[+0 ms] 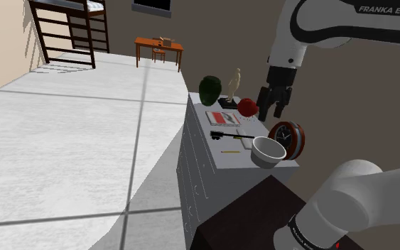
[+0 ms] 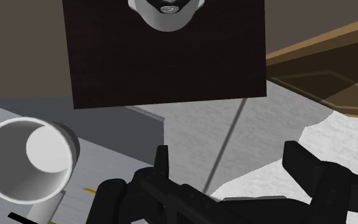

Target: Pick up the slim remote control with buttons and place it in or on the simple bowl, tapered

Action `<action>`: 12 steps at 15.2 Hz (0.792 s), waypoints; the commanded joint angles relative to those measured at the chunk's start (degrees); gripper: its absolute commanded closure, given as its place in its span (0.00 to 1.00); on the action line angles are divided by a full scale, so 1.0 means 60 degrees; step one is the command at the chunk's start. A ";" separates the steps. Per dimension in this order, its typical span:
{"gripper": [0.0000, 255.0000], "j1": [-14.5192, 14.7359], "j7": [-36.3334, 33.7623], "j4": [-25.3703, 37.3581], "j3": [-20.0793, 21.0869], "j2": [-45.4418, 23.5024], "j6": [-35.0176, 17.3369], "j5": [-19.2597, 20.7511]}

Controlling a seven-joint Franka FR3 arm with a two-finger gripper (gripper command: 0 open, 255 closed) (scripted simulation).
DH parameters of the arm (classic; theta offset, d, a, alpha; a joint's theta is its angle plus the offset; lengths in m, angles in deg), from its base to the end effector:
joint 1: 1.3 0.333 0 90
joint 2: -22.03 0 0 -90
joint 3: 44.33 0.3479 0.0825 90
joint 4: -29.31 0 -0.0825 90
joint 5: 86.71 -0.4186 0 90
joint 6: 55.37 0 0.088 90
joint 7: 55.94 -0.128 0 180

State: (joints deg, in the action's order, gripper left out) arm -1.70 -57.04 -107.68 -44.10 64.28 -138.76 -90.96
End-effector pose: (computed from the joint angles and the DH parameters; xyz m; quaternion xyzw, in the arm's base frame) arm 0.3123 0.0095 0.5512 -0.9944 0.0111 0.0991 0.0350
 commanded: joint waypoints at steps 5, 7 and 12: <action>0.00 -0.0287 0.0312 -0.0425 -0.0371 -0.0656 -0.1208 0.0356; 0.00 -0.0428 0.0458 -0.0567 -0.0562 -0.1055 -0.1817 0.0514; 0.00 -0.0765 0.0809 -0.0706 -0.1045 -0.2243 -0.3324 0.0834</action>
State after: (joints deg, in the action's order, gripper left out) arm -5.76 -52.92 -112.29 -49.54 52.76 -156.80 -86.48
